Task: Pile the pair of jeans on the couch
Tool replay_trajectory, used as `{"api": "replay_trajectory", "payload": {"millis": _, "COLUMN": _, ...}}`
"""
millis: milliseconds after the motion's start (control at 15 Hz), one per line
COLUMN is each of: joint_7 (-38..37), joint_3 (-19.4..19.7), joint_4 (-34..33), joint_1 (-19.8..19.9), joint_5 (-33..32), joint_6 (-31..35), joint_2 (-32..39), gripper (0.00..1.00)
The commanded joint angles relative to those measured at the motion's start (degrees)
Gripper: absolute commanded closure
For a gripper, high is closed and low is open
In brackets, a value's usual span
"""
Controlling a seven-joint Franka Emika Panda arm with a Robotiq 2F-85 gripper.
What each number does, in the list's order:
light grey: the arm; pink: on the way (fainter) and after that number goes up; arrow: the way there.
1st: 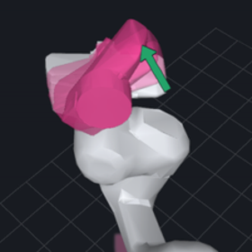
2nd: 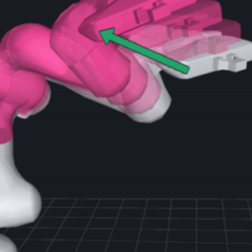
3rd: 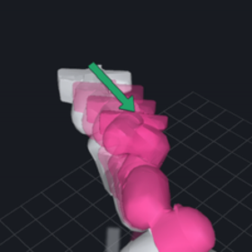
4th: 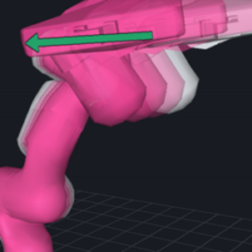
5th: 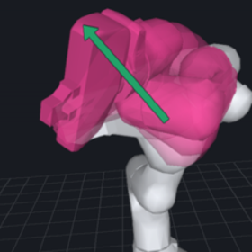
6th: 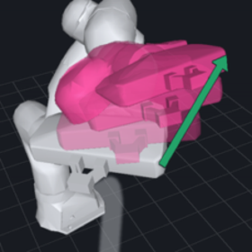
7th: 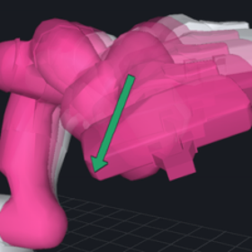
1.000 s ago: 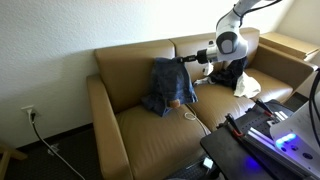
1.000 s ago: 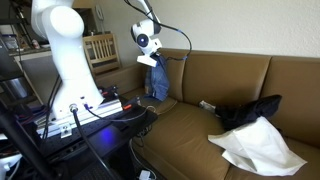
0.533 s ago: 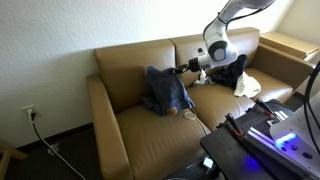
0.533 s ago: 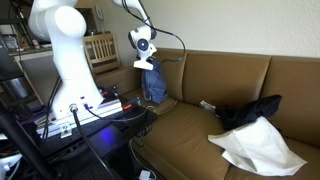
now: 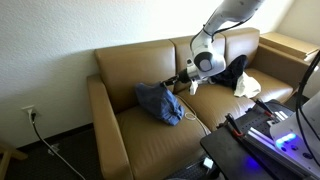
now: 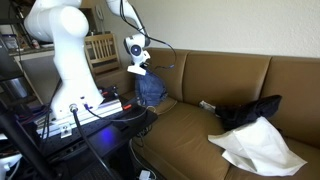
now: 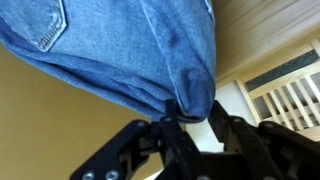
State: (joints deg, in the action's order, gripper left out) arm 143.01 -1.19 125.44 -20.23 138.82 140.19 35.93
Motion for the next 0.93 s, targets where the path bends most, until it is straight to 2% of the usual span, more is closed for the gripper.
{"api": "replay_trajectory", "payload": {"millis": 0, "joint_7": -6.26, "joint_3": -0.03, "joint_4": -2.73, "joint_1": -1.81, "joint_5": 7.49, "joint_6": 7.55, "joint_2": -1.18, "gripper": 0.30}}
{"api": "replay_trajectory", "payload": {"millis": 200, "joint_7": -16.69, "joint_3": -0.36, "joint_4": -1.33, "joint_1": -1.57, "joint_5": 6.16, "joint_6": 14.11, "joint_2": -5.22, "gripper": 0.08}}
{"api": "replay_trajectory", "payload": {"millis": 333, "joint_7": -25.94, "joint_3": -1.07, "joint_4": 1.25, "joint_1": -1.05, "joint_5": 3.57, "joint_6": 18.88, "joint_2": -9.56, "gripper": 0.00}}
{"api": "replay_trajectory", "payload": {"millis": 467, "joint_7": -31.45, "joint_3": 0.66, "joint_4": 2.27, "joint_1": -2.40, "joint_5": 3.83, "joint_6": 26.76, "joint_2": -13.80, "gripper": 0.00}}
{"api": "replay_trajectory", "payload": {"millis": 533, "joint_7": -36.06, "joint_3": 0.36, "joint_4": 2.96, "joint_1": -1.67, "joint_5": 1.33, "joint_6": 31.00, "joint_2": -16.27, "gripper": 0.00}}
{"api": "replay_trajectory", "payload": {"millis": 600, "joint_7": -38.37, "joint_3": -1.97, "joint_4": 3.21, "joint_1": 1.14, "joint_5": 0.25, "joint_6": 35.66, "joint_2": -18.28, "gripper": 0.00}}
{"api": "replay_trajectory", "payload": {"millis": 667, "joint_7": -45.61, "joint_3": -1.89, "joint_4": 4.37, "joint_1": 1.20, "joint_5": -4.87, "joint_6": 39.27, "joint_2": -20.21, "gripper": 0.00}}
{"api": "replay_trajectory", "payload": {"millis": 733, "joint_7": -49.97, "joint_3": -6.48, "joint_4": 5.70, "joint_1": 6.33, "joint_5": -7.96, "joint_6": 42.44, "joint_2": -21.84, "gripper": 0.00}}
{"api": "replay_trajectory", "payload": {"millis": 800, "joint_7": -44.05, "joint_3": -1.48, "joint_4": 1.65, "joint_1": 0.50, "joint_5": -4.07, "joint_6": 38.64, "joint_2": -17.33, "gripper": 0.00}}
{"api": "replay_trajectory", "payload": {"millis": 867, "joint_7": -47.61, "joint_3": -3.36, "joint_4": 2.66, "joint_1": 2.64, "joint_5": -6.35, "joint_6": 41.03, "joint_2": -19.19, "gripper": 0.00}}
